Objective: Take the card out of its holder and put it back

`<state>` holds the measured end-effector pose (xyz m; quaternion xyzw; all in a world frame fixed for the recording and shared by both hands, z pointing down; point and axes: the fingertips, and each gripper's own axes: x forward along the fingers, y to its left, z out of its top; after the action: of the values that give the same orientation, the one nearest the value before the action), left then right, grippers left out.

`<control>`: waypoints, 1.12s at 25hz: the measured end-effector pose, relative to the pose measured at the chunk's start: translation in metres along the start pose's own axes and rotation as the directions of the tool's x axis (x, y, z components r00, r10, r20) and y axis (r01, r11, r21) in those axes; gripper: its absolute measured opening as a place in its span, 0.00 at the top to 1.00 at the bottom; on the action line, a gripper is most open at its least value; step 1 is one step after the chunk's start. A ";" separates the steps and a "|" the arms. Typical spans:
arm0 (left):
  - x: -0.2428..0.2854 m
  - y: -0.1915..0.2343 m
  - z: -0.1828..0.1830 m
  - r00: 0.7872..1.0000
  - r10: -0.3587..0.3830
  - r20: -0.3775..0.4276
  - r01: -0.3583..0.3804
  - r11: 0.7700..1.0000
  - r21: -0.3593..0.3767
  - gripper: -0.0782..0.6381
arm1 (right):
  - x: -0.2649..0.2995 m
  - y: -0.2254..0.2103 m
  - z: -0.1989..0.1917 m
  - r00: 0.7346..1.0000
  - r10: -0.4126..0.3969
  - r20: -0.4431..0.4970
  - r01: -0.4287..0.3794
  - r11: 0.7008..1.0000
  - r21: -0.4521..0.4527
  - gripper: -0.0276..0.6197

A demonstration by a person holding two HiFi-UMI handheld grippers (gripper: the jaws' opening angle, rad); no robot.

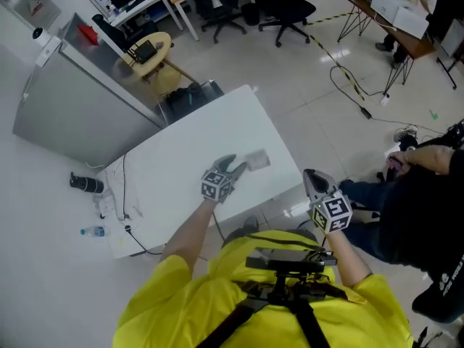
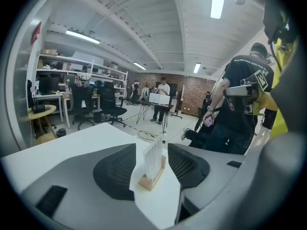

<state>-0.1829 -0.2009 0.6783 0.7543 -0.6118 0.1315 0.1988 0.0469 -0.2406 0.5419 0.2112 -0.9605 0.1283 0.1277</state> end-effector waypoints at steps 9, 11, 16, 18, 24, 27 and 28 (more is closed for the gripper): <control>0.026 0.009 -0.032 0.975 -0.181 -0.127 0.195 0.974 0.113 0.60 | 0.041 0.048 -0.055 0.992 -0.080 -0.094 0.074 0.996 -0.058 0.95; 0.034 0.008 -0.039 0.963 -0.222 -0.150 0.240 0.964 0.113 0.60 | 0.047 0.058 -0.059 0.989 -0.102 -0.103 0.097 0.994 -0.048 0.95; 0.046 0.007 -0.045 0.933 -0.330 -0.142 0.346 0.933 0.098 0.60 | 0.041 0.081 -0.067 0.980 -0.163 -0.111 0.161 0.987 -0.022 0.95; 0.052 0.009 -0.042 0.922 -0.367 -0.126 0.380 0.920 0.096 0.69 | 0.042 0.083 -0.076 0.972 -0.201 -0.125 0.200 0.980 -0.016 0.95; 0.056 0.004 -0.040 0.900 -0.427 -0.084 0.434 0.895 0.102 0.87 | 0.040 0.103 -0.094 0.961 -0.242 -0.133 0.253 0.965 0.074 0.95; 0.056 -0.002 -0.030 0.904 -0.422 -0.063 0.427 0.892 0.151 0.87 | 0.039 0.109 -0.099 0.957 -0.253 -0.145 0.266 0.961 0.081 0.95; 0.055 -0.003 -0.025 0.906 -0.422 -0.047 0.424 0.892 0.156 0.87 | 0.040 0.109 -0.099 0.955 -0.258 -0.147 0.272 0.959 0.080 0.95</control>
<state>-0.1671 -0.2363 0.7246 0.8819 -0.4193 0.1392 0.1642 -0.0172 -0.1298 0.6253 0.3352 -0.9051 0.1717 0.1975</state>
